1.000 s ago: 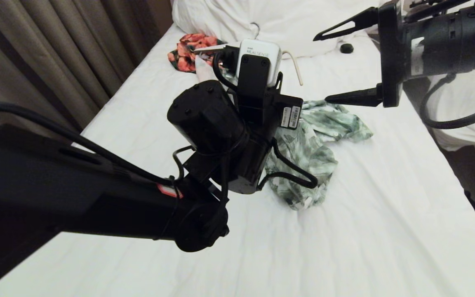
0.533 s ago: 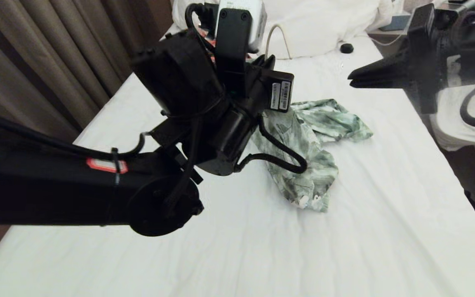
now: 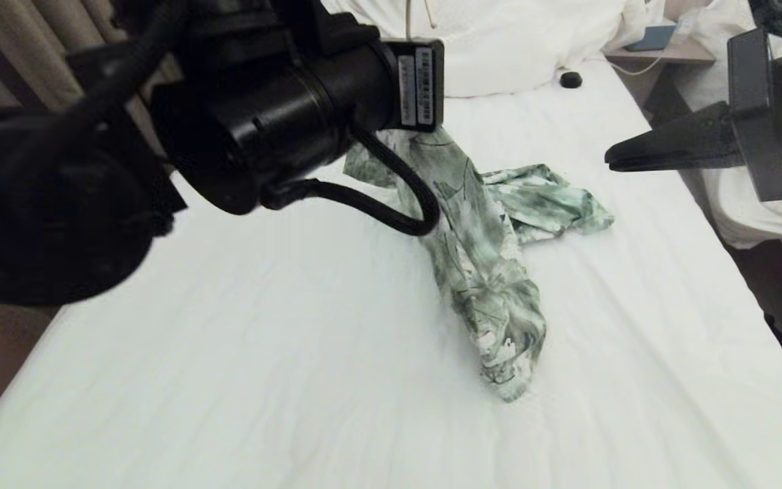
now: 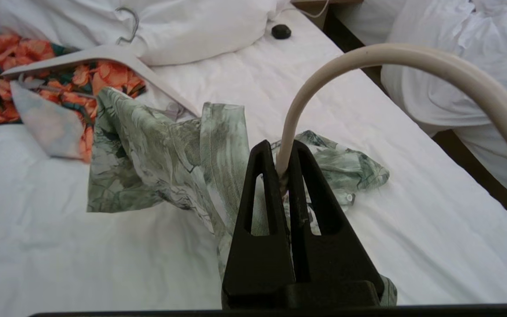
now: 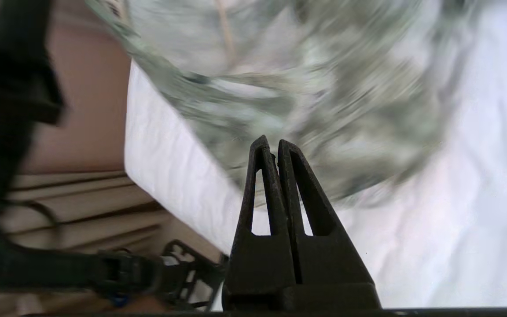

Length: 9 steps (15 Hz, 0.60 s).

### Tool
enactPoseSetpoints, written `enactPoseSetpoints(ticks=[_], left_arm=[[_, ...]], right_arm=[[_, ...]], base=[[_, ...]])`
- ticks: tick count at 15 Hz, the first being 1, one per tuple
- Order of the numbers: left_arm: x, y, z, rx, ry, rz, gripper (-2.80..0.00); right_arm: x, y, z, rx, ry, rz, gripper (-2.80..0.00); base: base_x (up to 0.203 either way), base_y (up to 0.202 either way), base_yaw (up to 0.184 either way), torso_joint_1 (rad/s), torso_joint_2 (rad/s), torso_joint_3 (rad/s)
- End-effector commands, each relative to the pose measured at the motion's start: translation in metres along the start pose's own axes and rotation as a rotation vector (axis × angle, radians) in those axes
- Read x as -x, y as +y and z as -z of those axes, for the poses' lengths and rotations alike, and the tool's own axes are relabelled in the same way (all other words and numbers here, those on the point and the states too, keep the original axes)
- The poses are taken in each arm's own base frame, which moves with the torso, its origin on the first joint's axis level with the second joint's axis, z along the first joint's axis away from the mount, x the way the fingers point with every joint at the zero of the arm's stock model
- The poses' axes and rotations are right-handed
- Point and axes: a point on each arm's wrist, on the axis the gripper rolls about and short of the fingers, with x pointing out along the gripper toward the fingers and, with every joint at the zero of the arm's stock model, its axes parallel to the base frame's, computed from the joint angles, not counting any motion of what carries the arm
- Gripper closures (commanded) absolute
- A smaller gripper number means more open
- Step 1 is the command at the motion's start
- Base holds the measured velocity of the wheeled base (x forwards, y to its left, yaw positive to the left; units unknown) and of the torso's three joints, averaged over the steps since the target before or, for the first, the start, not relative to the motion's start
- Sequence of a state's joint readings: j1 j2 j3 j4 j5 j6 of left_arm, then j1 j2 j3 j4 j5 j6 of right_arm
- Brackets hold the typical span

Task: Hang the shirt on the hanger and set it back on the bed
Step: Take the clothes hanger out of the clothes

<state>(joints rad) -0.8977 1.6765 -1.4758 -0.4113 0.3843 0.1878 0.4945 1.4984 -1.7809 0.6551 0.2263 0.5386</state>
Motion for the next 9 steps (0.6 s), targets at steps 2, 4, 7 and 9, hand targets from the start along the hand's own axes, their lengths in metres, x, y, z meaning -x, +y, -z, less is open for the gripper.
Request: enactPoseSetpoints(ticks=[2, 4, 7, 9], left_arm=[[0.014, 0.015, -0.032, 0.007, -0.019, -0.01, 0.0], [0.018, 0.022, -0.043, 0.007, -0.014, -0.02, 0.0], [0.023, 0.033, -0.062, 0.01, -0.024, -0.04, 0.0], [0.028, 0.041, -0.084, 0.02, -0.051, -0.05, 0.0]], right_arm=[[0.014, 0.004, 0.001, 0.061, -0.023, -0.019, 0.0], [0.016, 0.008, 0.003, 0.112, -0.021, -0.034, 0.0], [0.028, 0.013, 0.004, 0.165, -0.042, -0.058, 0.0], [0.034, 0.014, 0.004, 0.194, -0.055, -0.065, 0.0]], base=[[0.0, 0.0, 0.0, 0.0, 0.0, 0.0], [0.0, 0.0, 0.0, 0.0, 0.0, 0.0], [0.0, 0.0, 0.0, 0.0, 0.0, 0.0], [0.0, 0.0, 0.0, 0.011, -0.06, -0.048]])
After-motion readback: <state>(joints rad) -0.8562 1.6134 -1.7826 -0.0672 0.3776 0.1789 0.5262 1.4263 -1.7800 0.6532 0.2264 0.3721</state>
